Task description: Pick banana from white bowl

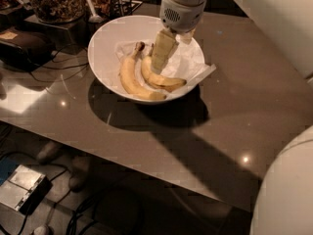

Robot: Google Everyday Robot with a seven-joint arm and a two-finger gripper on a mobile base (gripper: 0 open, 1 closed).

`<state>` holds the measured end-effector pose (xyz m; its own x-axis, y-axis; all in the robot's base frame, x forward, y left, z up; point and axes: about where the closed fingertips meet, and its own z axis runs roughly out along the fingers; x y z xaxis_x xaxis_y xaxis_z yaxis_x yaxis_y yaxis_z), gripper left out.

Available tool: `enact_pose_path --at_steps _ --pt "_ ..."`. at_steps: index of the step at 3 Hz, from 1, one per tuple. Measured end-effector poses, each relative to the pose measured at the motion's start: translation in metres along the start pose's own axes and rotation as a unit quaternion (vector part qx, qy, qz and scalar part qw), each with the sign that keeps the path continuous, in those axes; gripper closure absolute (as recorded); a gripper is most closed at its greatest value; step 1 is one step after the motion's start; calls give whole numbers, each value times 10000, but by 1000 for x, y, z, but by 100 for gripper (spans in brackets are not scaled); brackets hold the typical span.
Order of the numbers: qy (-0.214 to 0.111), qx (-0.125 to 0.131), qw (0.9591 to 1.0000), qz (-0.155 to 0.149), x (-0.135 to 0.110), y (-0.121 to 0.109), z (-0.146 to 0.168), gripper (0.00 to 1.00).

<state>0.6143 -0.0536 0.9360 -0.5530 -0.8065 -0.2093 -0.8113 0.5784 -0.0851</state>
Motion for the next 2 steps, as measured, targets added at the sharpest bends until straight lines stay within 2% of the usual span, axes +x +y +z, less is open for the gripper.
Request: enact_pose_path --at_steps 1,2 --pt "80 -77 9999 -87 -9 2 15 30" --pt "156 -152 9995 -234 -14 9 27 32"
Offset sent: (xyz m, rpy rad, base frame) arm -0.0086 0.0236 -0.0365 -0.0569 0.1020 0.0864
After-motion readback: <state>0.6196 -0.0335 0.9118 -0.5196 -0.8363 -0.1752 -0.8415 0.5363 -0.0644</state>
